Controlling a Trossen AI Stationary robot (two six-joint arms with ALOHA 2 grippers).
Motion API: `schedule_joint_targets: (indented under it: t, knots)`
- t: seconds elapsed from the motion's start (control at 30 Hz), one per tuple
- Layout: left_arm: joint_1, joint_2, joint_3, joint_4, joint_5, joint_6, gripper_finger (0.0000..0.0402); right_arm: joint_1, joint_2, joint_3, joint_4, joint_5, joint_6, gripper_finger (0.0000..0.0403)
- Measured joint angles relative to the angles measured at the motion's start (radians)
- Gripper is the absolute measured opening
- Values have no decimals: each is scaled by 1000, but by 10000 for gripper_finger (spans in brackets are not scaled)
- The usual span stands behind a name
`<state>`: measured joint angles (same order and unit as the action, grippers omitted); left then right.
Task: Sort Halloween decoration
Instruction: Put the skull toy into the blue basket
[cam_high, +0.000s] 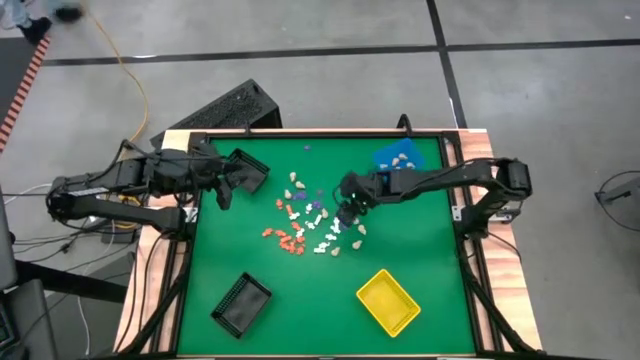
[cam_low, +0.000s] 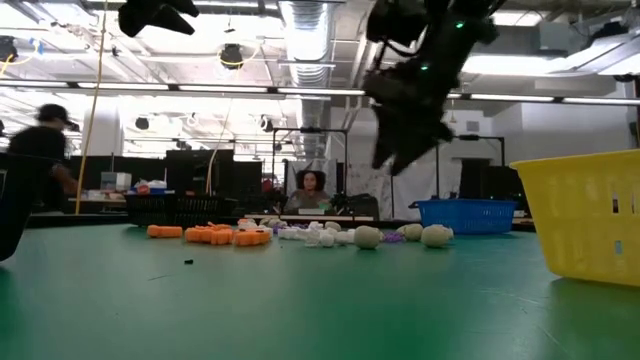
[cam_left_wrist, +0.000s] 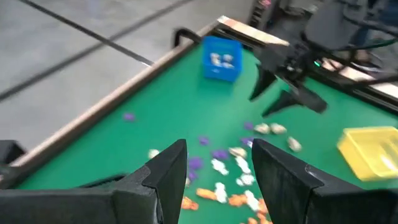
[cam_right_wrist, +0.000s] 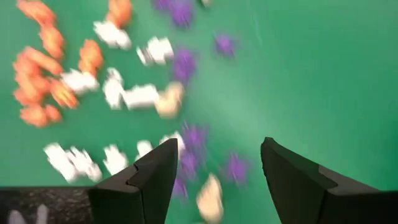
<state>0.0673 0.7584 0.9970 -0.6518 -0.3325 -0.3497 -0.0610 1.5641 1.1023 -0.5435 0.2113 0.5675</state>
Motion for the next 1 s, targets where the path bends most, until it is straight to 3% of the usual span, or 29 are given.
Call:
schedule_joint_targets:
  t: [0.17, 0.47, 0.8, 1.0]
  knots:
    - [0, 56, 0, 21, 96, -50, 172, 71, -14, -1, -206, 38, 118, 254]
    - [0, 123, 0, 94, 221, -53, 172, 125, -14, -123, -96, -91, 203, 254]
    - [0, 123, 0, 99, 193, -53, 172, 125, -4, -127, -50, -24, 186, 254]
    - [0, 123, 0, 98, 194, -54, 172, 127, -4, -210, 34, -25, 223, 254]
